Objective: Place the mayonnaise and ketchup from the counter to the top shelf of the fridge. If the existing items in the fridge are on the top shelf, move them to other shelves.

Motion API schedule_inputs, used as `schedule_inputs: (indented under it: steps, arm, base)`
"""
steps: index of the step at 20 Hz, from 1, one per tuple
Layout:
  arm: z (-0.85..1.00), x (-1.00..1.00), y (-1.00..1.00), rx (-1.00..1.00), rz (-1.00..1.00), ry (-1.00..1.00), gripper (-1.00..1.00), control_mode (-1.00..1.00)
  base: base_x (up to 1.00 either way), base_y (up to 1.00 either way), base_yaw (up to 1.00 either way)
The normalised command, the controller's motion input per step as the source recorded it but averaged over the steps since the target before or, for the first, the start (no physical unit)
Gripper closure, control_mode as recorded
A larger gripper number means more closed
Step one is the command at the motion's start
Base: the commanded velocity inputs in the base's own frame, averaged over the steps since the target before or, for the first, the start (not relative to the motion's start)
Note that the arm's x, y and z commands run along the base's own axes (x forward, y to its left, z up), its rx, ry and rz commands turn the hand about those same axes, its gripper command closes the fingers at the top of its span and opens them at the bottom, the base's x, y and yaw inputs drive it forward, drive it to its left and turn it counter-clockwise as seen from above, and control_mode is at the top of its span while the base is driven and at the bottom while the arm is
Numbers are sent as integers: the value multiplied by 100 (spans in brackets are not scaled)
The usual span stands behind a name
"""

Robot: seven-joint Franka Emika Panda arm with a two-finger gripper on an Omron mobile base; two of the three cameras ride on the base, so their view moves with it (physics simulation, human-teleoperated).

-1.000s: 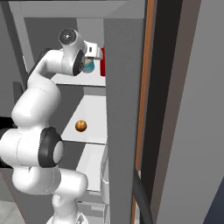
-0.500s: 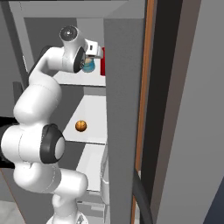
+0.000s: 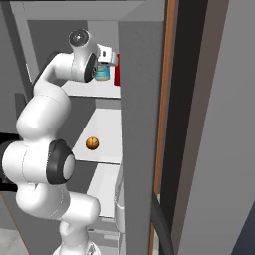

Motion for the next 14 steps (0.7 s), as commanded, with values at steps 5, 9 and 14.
schedule_inputs:
  steps: [5, 9, 14]
  arm:
    - [0, 0, 0, 0, 0, -3, -100, -100]
    - [0, 0, 0, 0, 0, -9, -100, -100]
    - [5, -35, 2, -1, 0, -19, -100, -100]
  base:
    - [0, 0, 0]
    - [0, 0, 0]
    - [0, 0, 0]
